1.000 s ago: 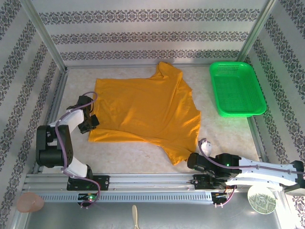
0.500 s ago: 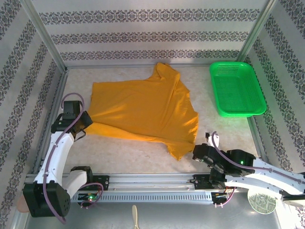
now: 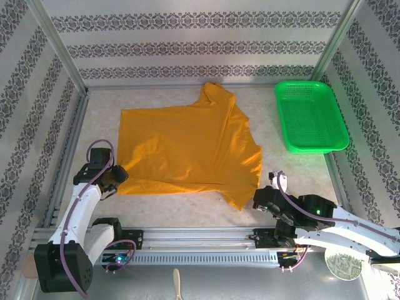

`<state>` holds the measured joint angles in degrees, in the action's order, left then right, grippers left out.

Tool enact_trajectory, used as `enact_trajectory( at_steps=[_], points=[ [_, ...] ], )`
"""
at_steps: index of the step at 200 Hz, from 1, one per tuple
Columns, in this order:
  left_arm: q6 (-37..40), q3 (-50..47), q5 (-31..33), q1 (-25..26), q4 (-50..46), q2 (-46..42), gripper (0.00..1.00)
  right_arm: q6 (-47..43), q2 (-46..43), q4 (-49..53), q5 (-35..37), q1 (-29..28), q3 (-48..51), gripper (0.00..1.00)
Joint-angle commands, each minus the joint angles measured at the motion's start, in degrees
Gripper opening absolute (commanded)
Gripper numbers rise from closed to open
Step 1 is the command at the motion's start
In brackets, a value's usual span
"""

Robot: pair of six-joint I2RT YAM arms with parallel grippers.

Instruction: Fold the inside-out t-shirt

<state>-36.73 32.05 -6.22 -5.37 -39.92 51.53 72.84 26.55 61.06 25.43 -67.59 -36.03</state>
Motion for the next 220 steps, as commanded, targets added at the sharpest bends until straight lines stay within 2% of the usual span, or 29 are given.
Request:
enact_trajectory(
  at_steps=[1, 41, 80, 107, 149, 220],
  points=[
    [-5.70, -2.93, -0.30, -0.39, -0.33, -2.44, 0.42, -0.29, -1.23, 1.12, 0.59, 0.36, 0.87, 0.00],
    [-7.39, -4.75, 4.05, -0.41, 0.55, -1.12, 0.42, -0.04, -1.63, 1.35, 0.92, 0.35, 1.31, 0.00],
    [-4.40, -2.04, 8.30, -0.35, 2.76, 2.87, 0.45, -0.06, -1.66, 1.35, 0.78, 0.44, 1.58, 0.00],
    [-1.50, 0.13, 7.19, -0.50, 5.43, 9.11, 0.50, 0.11, -2.07, 1.30, 0.83, 0.55, 1.97, 0.00],
    [0.74, 1.12, 3.96, -0.44, 7.71, 15.49, 0.49, 0.29, -2.72, 0.99, 0.84, 0.79, 2.54, 0.00],
    [0.40, -0.20, 3.30, -0.46, 8.12, 13.72, 0.19, 0.04, -3.34, 0.73, 0.41, 1.24, 3.05, 0.00]
  ],
)
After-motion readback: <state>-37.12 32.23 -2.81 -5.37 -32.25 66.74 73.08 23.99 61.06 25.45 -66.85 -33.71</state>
